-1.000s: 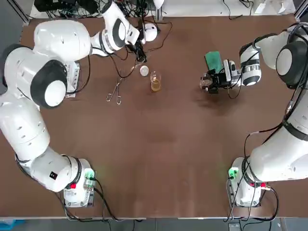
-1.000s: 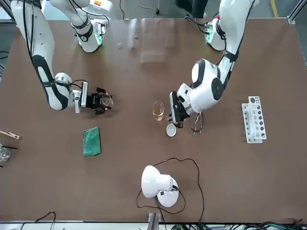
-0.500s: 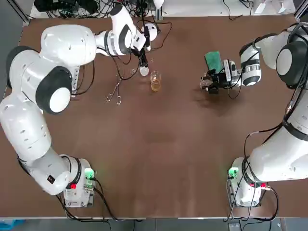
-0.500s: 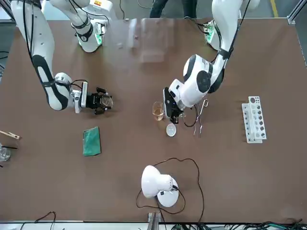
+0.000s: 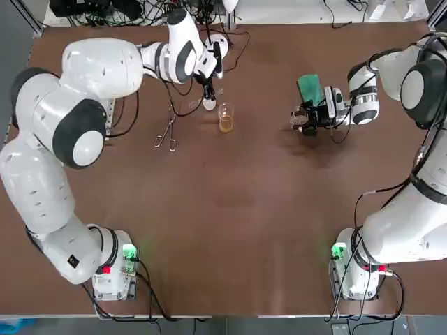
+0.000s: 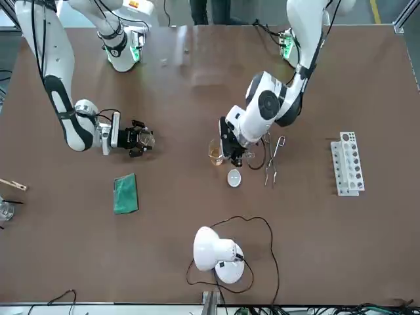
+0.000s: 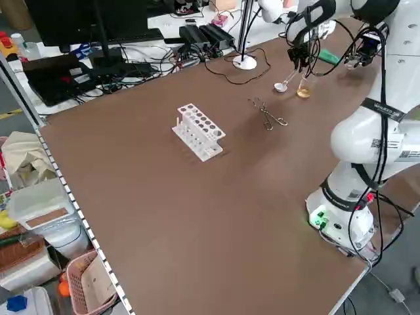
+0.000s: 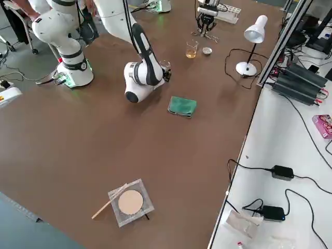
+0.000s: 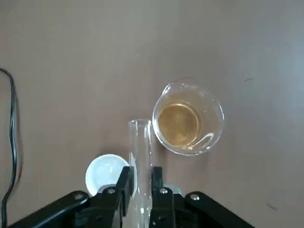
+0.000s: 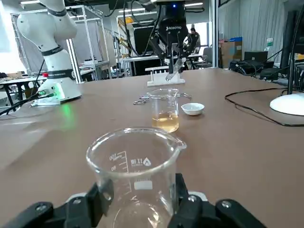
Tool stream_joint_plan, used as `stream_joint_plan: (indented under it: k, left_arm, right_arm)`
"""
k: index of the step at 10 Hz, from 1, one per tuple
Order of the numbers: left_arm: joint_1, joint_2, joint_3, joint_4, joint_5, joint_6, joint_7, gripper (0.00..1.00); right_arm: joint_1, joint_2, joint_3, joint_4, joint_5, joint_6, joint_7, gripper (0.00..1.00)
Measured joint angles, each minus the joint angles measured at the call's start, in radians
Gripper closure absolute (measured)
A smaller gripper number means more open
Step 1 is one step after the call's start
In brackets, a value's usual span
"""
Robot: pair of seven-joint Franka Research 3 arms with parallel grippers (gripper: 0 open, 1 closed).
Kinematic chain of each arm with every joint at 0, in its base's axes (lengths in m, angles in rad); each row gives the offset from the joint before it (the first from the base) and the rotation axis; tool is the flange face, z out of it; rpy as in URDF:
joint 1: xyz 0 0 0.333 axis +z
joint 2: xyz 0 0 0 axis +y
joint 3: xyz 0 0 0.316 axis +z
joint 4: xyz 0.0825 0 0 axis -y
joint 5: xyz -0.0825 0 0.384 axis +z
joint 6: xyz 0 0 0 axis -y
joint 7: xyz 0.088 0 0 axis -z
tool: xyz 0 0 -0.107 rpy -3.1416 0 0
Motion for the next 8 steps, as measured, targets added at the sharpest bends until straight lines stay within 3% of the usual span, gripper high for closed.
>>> stream_joint_plan:
  k: [3,6,8]
  left_arm:
    - [-0.005,0.0,0.0,0.019,0.137,-0.028,-0.117,0.78]
    - [-0.03,0.0,0.001,0.027,0.172,-0.051,-0.171,0.78]
    - [-0.051,0.0,0.0,0.032,0.256,-0.051,-0.253,0.78]
  right_arm:
    - [0.0,0.0,0.0,0.0,0.0,0.0,0.0,0.41]
    - [0.0,0.0,0.0,0.0,0.0,0.0,0.001,0.41]
    - [0.0,0.0,0.0,0.0,0.0,0.0,0.002,0.41]
